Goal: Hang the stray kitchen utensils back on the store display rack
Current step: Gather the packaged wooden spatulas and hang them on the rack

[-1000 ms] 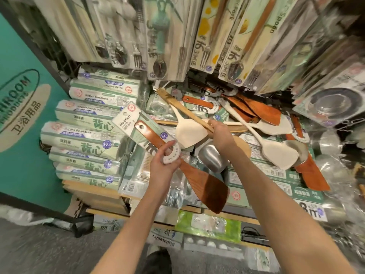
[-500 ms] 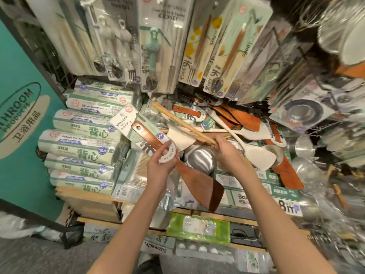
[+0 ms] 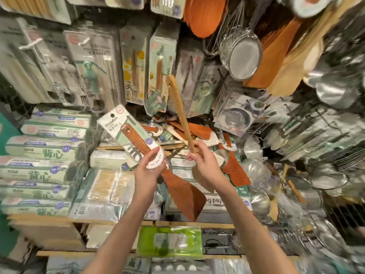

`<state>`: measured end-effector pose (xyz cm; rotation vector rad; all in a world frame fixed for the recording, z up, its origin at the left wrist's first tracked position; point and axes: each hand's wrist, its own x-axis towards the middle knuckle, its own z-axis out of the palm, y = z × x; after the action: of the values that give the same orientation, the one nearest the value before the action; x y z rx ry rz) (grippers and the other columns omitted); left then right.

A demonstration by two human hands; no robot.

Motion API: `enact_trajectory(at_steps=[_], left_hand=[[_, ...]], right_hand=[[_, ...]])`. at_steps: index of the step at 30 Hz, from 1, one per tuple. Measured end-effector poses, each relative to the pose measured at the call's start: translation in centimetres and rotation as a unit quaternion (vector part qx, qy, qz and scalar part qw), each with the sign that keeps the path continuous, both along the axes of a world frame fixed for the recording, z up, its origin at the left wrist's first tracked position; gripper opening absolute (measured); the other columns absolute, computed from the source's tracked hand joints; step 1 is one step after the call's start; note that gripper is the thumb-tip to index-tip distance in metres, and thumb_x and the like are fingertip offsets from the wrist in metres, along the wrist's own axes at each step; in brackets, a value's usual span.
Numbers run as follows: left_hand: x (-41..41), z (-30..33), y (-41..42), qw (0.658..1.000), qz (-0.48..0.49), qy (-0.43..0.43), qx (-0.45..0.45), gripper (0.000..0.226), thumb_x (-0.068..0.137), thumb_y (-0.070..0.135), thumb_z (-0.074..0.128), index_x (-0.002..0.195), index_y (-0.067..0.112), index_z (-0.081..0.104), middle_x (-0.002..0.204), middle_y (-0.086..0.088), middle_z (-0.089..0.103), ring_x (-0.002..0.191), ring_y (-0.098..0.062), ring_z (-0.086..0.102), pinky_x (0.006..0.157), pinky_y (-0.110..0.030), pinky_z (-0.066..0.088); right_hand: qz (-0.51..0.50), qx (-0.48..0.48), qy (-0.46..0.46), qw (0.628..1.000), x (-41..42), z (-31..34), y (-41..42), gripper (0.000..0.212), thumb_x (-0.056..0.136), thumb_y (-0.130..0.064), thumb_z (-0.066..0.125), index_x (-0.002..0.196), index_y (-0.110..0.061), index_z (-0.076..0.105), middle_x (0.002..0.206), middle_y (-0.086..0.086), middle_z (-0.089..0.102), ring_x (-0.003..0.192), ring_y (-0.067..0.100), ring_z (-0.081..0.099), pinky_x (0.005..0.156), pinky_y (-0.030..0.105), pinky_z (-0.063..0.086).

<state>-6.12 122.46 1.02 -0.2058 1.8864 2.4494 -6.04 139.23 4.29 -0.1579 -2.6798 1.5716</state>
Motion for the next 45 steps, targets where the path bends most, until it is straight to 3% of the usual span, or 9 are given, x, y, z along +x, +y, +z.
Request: enact_trajectory(at_steps=[3, 9, 12, 14, 19, 24, 31, 36, 45], left_hand=[[1.0, 1.4, 2.9, 0.997, 0.009, 0.068, -0.043, 0.045, 0.08, 0.004, 0.07, 0.114, 0.031, 0.06, 0.117, 0.01, 0.062, 0.109, 0.001, 0.057, 0.085, -0.015, 0.051], [3.8, 5.2, 10.9, 0.987, 0.021, 0.132, -0.085, 0.048, 0.083, 0.003, 0.066, 0.11, 0.042, 0.059, 0.115, 0.015, 0.061, 0.1, 0.017, 0.055, 0.072, -0.003, 0.045], [4.8, 7.6, 14.8, 0.98, 0.04, 0.168, -0.099, 0.045, 0.083, 0.0, 0.065, 0.115, 0.031, 0.062, 0.112, 0.022, 0.059, 0.097, 0.021, 0.054, 0.072, -0.002, 0.046], [5.5, 9.2, 16.9, 0.973, 0.058, 0.187, -0.119, 0.044, 0.081, -0.002, 0.065, 0.115, 0.026, 0.061, 0.112, 0.018, 0.06, 0.094, 0.02, 0.054, 0.075, -0.003, 0.046], [6.3, 13.7, 20.3, 0.966, 0.053, 0.214, -0.131, 0.047, 0.083, 0.004, 0.065, 0.103, 0.046, 0.06, 0.104, 0.038, 0.058, 0.085, -0.006, 0.064, 0.063, -0.021, 0.053], [5.8, 17.9, 22.2, 0.956, 0.034, 0.257, -0.137, 0.055, 0.083, 0.004, 0.065, 0.101, 0.056, 0.059, 0.115, 0.029, 0.058, 0.053, -0.01, 0.058, 0.055, -0.018, 0.049], [4.7, 24.0, 24.3, 0.944, -0.019, 0.311, -0.108, 0.051, 0.082, -0.004, 0.064, 0.113, 0.037, 0.063, 0.121, 0.017, 0.059, 0.102, 0.015, 0.056, 0.078, -0.008, 0.049], [3.7, 26.7, 24.7, 0.935, -0.044, 0.331, -0.119, 0.053, 0.081, -0.006, 0.063, 0.109, 0.04, 0.062, 0.117, 0.023, 0.059, 0.099, -0.005, 0.063, 0.082, -0.015, 0.051], [1.9, 28.2, 24.8, 0.918, -0.061, 0.354, -0.166, 0.054, 0.08, -0.006, 0.062, 0.108, 0.04, 0.06, 0.114, 0.024, 0.06, 0.106, 0.004, 0.057, 0.085, -0.018, 0.05]], right_hand=[[0.008, -0.056, 0.02, 0.998, 0.8, 1.7, 2.6, 0.026, 0.096, -0.009, 0.047, 0.102, -0.034, 0.053, 0.088, -0.003, 0.061, 0.078, 0.001, 0.062, 0.075, 0.008, 0.044], [0.0, -0.095, 0.091, 0.991, 3.5, 6.3, 11.2, 0.012, 0.096, -0.018, 0.052, 0.092, -0.026, 0.061, 0.078, -0.008, 0.059, 0.068, -0.001, 0.057, 0.065, 0.015, 0.043], [-0.005, -0.067, 0.119, 0.991, 4.1, 8.8, 15.2, 0.013, 0.092, -0.012, 0.056, 0.1, -0.007, 0.066, 0.09, 0.001, 0.059, 0.09, 0.02, 0.06, 0.081, 0.03, 0.046], [-0.011, -0.08, 0.133, 0.988, 4.9, 10.4, 17.1, 0.015, 0.09, -0.007, 0.058, 0.102, -0.003, 0.066, 0.09, 0.003, 0.06, 0.088, 0.02, 0.059, 0.078, 0.025, 0.045], [-0.005, -0.127, 0.163, 0.978, 6.3, 14.0, 20.5, 0.024, 0.09, -0.006, 0.056, 0.095, -0.029, 0.058, 0.08, -0.006, 0.064, 0.067, 0.005, 0.063, 0.067, 0.02, 0.049], [-0.021, -0.139, 0.226, 0.964, 6.4, 17.2, 22.1, 0.042, 0.092, -0.007, 0.055, 0.11, -0.043, 0.045, 0.098, -0.017, 0.058, 0.076, -0.009, 0.062, 0.064, 0.005, 0.046], [-0.056, -0.117, 0.276, 0.952, 5.0, 22.0, 24.1, 0.052, 0.095, -0.012, 0.051, 0.129, -0.048, 0.038, 0.094, 0.004, 0.062, 0.082, 0.014, 0.064, 0.083, 0.033, 0.052], [-0.081, -0.125, 0.319, 0.936, 3.4, 24.9, 25.6, 0.053, 0.094, -0.007, 0.051, 0.132, -0.043, 0.041, 0.088, 0.014, 0.061, 0.064, 0.009, 0.06, 0.055, 0.015, 0.047], [-0.086, -0.141, 0.294, 0.941, 1.1, 25.7, 25.7, 0.055, 0.093, -0.006, 0.053, 0.135, -0.04, 0.041, 0.091, 0.01, 0.066, 0.066, 0.019, 0.058, 0.056, 0.019, 0.049]])
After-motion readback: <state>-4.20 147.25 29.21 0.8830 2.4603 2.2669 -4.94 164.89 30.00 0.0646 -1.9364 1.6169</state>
